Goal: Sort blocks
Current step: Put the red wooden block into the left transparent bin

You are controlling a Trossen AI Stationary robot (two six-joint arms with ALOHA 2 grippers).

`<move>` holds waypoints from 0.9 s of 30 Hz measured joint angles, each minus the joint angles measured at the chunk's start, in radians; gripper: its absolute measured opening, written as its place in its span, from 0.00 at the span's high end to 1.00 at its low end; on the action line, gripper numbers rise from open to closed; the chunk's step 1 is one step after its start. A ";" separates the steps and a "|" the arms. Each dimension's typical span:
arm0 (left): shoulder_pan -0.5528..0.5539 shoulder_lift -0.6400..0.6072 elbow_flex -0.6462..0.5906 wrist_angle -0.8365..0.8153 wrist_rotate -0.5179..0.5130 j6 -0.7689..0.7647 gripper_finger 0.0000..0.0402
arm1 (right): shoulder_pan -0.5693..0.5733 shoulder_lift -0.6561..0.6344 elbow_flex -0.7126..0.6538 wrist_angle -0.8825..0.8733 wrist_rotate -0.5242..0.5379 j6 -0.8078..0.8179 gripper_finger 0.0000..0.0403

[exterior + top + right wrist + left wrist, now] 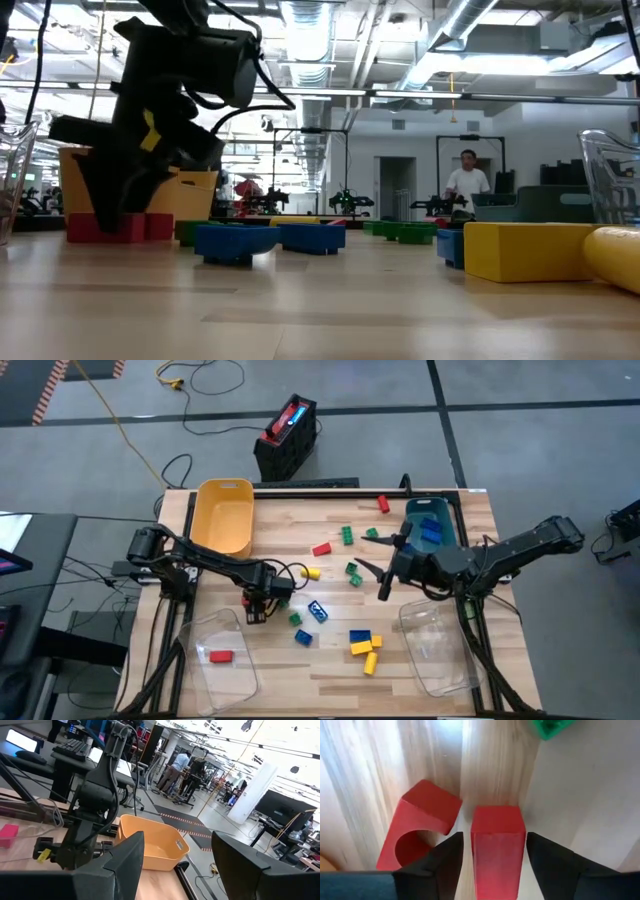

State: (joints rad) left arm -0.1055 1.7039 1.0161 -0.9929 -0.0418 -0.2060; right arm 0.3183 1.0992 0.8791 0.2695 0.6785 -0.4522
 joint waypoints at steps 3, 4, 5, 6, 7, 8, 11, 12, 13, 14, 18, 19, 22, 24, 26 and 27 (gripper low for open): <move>0.000 0.000 0.000 0.000 0.000 0.037 0.56 | 0.000 0.000 0.000 0.000 0.000 0.000 0.38; 0.000 0.000 0.000 -0.002 0.000 0.048 0.60 | 0.000 0.000 0.000 0.000 0.000 0.000 0.38; 0.000 0.000 0.000 -0.005 0.000 0.057 0.64 | 0.000 0.000 0.000 0.000 0.000 0.000 0.38; 0.000 0.000 0.000 -0.007 0.000 0.065 0.67 | 0.000 0.000 0.000 0.000 0.000 0.000 0.38; 0.000 0.000 0.000 -0.010 0.000 0.069 0.69 | 0.000 0.000 0.000 0.000 0.000 0.000 0.38; 0.000 0.000 0.002 -0.019 0.000 0.076 0.69 | 0.000 0.000 0.000 0.000 0.000 0.000 0.38; 0.000 0.000 0.036 -0.083 -0.001 0.095 0.69 | 0.000 0.000 0.000 0.000 0.000 0.000 0.38; 0.000 0.000 0.054 -0.111 -0.010 0.100 0.69 | 0.000 0.000 0.000 0.000 0.000 0.000 0.38; -0.001 0.000 0.079 -0.146 -0.022 0.107 0.69 | 0.000 0.000 0.000 0.000 0.000 0.000 0.38; -0.005 0.000 0.107 -0.184 -0.037 0.117 0.69 | 0.000 0.000 0.000 0.000 0.000 0.000 0.38; -0.041 0.000 0.254 -0.322 -0.122 0.149 0.69 | 0.000 0.000 0.000 -0.004 0.001 0.000 0.38; -0.056 0.000 0.296 -0.333 -0.142 0.150 0.69 | 0.000 0.000 0.000 -0.005 0.001 0.000 0.38; -0.119 0.000 0.425 -0.333 -0.183 0.135 0.69 | -0.012 0.000 0.000 -0.011 0.002 0.005 0.38; -0.177 -0.001 0.501 -0.351 -0.203 0.106 0.69 | -0.027 0.000 0.000 -0.028 0.002 0.021 0.38; -0.234 -0.001 0.567 -0.416 -0.206 0.038 0.69 | -0.043 0.000 0.000 -0.049 0.002 0.041 0.38; -0.263 -0.001 0.594 -0.464 -0.195 -0.014 0.69 | -0.050 0.000 0.000 -0.059 0.003 0.050 0.38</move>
State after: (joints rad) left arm -0.3683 1.7029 1.6102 -1.4568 -0.2371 -0.2201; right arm 0.2680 1.0992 0.8791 0.2101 0.6814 -0.4024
